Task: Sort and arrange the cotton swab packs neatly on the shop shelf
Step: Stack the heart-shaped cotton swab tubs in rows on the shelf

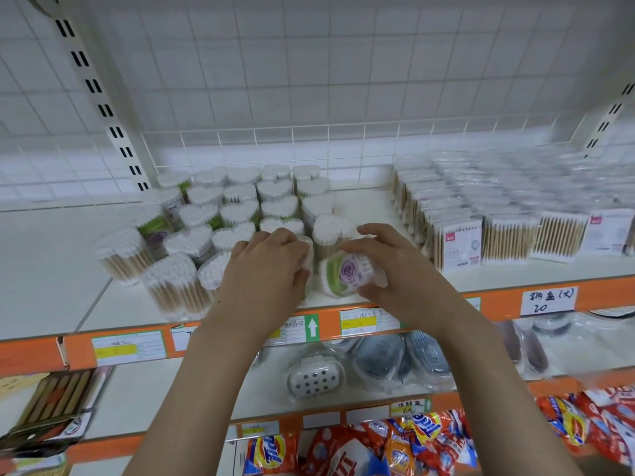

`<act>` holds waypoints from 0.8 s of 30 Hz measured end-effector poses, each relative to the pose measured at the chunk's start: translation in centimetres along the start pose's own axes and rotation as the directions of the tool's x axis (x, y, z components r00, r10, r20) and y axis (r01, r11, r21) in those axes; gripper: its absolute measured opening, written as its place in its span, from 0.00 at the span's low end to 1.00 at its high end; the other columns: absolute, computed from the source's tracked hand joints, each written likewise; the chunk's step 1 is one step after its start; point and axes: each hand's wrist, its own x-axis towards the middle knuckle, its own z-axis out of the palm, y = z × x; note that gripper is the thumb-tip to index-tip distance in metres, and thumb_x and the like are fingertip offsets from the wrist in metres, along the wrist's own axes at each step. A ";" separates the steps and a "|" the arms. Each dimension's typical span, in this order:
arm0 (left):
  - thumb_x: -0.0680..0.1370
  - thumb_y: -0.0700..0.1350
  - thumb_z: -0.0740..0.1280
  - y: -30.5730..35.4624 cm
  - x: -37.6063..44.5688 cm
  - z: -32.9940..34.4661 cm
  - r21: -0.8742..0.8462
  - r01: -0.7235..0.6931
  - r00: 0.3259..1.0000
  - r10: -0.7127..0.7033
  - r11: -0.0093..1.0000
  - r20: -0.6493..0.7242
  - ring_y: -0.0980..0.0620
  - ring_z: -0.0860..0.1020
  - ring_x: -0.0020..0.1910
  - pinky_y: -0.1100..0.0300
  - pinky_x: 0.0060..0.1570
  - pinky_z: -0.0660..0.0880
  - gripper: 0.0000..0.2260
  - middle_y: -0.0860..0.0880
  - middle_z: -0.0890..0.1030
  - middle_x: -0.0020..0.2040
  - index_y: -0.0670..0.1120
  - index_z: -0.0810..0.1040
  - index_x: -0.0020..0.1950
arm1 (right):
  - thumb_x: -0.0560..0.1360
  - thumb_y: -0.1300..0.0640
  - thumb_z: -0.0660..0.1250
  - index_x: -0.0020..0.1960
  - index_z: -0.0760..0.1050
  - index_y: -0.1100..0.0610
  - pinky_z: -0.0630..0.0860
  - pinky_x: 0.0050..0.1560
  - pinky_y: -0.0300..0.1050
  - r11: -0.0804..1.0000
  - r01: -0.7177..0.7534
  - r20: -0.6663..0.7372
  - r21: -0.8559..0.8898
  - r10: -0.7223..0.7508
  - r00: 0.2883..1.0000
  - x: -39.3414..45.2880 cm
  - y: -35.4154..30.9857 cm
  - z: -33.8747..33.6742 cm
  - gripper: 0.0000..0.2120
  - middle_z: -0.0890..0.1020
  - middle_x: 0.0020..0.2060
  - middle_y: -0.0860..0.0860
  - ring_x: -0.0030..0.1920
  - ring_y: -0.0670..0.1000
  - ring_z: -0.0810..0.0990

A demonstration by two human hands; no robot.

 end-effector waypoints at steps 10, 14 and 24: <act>0.77 0.49 0.61 -0.2 -0.2 0.4 -0.029 -0.007 0.999 0.006 1.000 -0.038 0.51 0.69 0.58 0.59 0.53 0.62 0.13 0.55 0.73 0.59 0.50 0.74 0.61 | 0.74 0.55 0.66 0.70 0.64 0.52 0.57 0.61 0.27 0.995 0.068 -0.011 0.073 -0.067 0.998 0.5 -0.7 0.5 0.25 0.64 0.69 0.45 0.68 0.44 0.64; 0.77 0.49 0.61 -0.3 -0.2 0.5 -0.043 -0.012 0.999 0.010 0.999 -0.051 0.51 0.69 0.58 0.59 0.53 0.62 0.13 0.55 0.73 0.59 0.50 0.75 0.60 | 0.77 0.59 0.63 0.68 0.68 0.53 0.58 0.67 0.33 0.994 0.091 -0.023 0.057 -0.089 0.996 0.7 -1.1 0.9 0.20 0.65 0.71 0.46 0.70 0.45 0.64; 0.77 0.49 0.62 -0.4 -0.3 0.5 -0.066 -0.020 0.997 0.015 0.998 -0.076 0.51 0.70 0.57 0.59 0.52 0.62 0.12 0.54 0.74 0.58 0.49 0.75 0.59 | 0.71 0.59 0.71 0.66 0.68 0.57 0.62 0.52 0.29 0.998 0.034 -0.101 -0.054 -0.039 0.994 1.4 -1.2 1.6 0.25 0.69 0.62 0.50 0.60 0.49 0.71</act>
